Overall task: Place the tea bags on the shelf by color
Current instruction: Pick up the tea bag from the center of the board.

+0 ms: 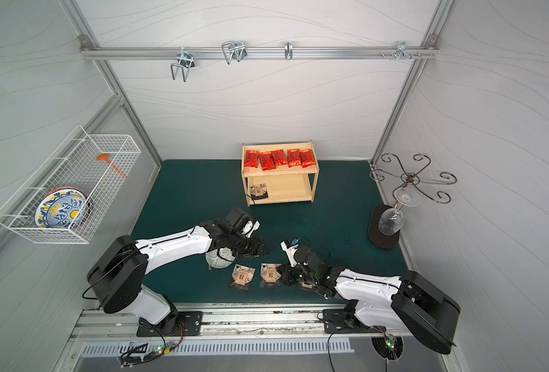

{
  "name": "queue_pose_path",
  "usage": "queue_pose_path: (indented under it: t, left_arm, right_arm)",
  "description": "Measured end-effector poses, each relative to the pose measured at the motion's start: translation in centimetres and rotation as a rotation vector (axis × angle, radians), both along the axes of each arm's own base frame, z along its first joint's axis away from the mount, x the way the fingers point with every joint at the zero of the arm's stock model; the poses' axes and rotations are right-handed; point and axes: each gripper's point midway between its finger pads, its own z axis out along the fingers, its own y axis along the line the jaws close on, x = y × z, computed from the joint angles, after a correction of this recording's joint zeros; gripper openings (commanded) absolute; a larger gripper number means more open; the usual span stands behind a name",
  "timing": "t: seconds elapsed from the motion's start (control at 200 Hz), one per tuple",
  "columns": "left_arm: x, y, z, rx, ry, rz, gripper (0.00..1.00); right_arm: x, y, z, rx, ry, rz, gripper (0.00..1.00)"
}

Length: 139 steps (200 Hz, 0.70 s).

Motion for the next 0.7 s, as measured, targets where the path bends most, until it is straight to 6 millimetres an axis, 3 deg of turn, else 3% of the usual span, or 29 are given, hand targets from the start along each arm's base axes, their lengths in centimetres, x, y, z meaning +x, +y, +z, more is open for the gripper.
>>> queue_pose_path:
  t: [0.145,0.355,0.695]
  left_arm:
    - [0.1,-0.4,-0.4,-0.011,0.009,-0.005,0.63]
    - [0.0,-0.7,-0.9,-0.027,0.026,-0.009,0.61]
    - [-2.0,0.1,-2.9,-0.009,0.111,-0.023,0.58]
  right_arm:
    - [0.4,-0.2,-0.7,0.004,0.02,-0.015,0.05]
    - [0.7,-0.2,-1.8,0.004,0.059,-0.017,0.03]
    - [0.1,-0.9,-2.7,0.007,0.073,-0.023,0.02]
